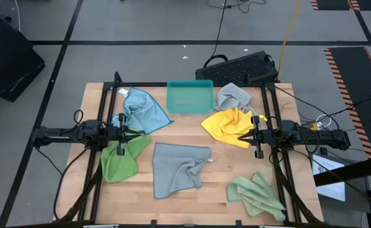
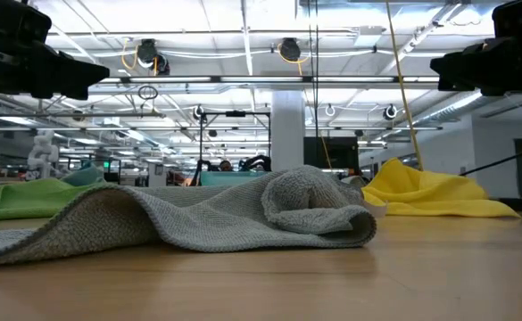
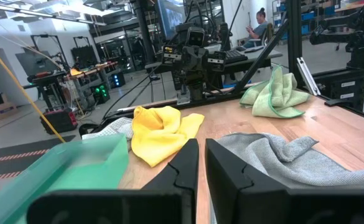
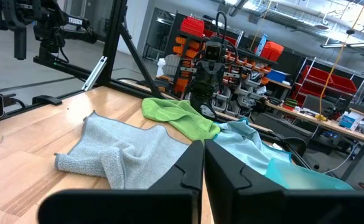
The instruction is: Fold microfiber towels
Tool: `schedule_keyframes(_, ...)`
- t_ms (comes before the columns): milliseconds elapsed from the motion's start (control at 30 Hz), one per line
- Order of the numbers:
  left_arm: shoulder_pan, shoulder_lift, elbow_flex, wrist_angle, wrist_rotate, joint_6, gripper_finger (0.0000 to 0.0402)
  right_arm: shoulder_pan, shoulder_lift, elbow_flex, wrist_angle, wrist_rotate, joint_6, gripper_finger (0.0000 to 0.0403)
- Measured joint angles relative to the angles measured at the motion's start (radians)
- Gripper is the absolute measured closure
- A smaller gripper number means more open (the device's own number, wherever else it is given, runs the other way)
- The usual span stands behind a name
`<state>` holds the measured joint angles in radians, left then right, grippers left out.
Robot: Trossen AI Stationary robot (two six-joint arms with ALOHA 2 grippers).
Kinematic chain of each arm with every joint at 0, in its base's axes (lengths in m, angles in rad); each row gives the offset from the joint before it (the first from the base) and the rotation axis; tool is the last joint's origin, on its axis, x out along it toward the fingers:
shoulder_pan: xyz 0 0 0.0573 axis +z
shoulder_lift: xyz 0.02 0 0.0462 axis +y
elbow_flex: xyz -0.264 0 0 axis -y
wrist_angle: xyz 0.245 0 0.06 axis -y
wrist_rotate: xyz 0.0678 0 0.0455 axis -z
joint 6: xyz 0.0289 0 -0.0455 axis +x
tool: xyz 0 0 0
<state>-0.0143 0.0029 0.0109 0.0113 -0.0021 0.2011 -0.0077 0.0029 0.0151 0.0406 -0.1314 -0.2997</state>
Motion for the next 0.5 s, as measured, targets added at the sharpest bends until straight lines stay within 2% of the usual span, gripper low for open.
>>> schedule_keyframes(400,0.000,0.000,0.000,0.000,0.000,0.000,0.0369,0.000,0.000,0.000,0.000,0.000,-0.001,0.0397)
schedule_keyframes(500,0.000,0.000,0.000,0.001,0.000,0.000,0.0369,0.000,0.000,0.000,0.015,-0.001,-0.057,0.0397)
